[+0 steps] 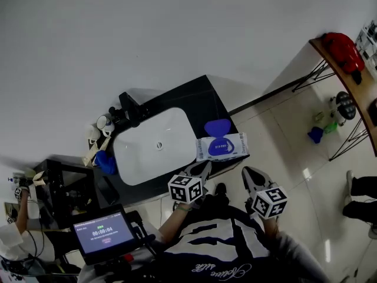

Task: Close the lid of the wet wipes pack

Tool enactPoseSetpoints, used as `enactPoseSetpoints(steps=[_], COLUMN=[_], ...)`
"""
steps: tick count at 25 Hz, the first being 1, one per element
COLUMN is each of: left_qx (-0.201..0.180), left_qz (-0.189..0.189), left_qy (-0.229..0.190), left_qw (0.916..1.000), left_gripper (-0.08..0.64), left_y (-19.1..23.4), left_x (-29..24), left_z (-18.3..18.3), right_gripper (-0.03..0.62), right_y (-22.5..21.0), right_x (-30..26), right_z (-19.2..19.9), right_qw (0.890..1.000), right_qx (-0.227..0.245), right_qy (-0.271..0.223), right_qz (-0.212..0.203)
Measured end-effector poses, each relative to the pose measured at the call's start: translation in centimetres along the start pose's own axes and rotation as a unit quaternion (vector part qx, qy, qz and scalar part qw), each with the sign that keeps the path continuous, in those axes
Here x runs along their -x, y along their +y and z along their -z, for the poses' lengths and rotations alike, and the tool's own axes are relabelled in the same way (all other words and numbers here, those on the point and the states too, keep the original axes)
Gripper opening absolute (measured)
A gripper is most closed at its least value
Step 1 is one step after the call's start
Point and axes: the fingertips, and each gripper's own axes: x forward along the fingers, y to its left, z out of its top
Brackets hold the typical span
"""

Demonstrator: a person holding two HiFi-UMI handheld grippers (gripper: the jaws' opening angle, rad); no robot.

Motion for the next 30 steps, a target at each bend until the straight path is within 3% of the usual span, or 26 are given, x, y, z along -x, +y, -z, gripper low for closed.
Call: enactPoseSetpoints(steps=[10, 19, 24, 30], left_qx=[0.066, 0.117, 0.142, 0.134], left_qz=[-0.015, -0.047, -0.071, -0.098], left_qy=[0.061, 0.077, 0.082, 0.089], left_qw=[0.9958, 0.9891, 0.9838, 0.9822], left_gripper=[0.002, 0.001, 0.002, 0.001], left_y=[4.5, 6.0, 7.3, 6.9], left_x=[-3.8, -4.8, -5.4, -5.5], left_z=[1.4, 1.9, 1.6, 1.9], right_gripper=[-0.002, -0.002, -0.002, -0.002], right_y=[-1.7, -4.6, -6.9, -9.0], right_x=[-5.0, -9.4, -14.5, -20.5], right_z=[-2.6, -5.2, -6.8, -6.6], right_qw=[0.999, 0.995, 0.987, 0.970], right_qx=[0.022, 0.051, 0.096, 0.145], right_qy=[0.037, 0.080, 0.121, 0.177], right_qz=[-0.005, -0.032, -0.050, -0.083])
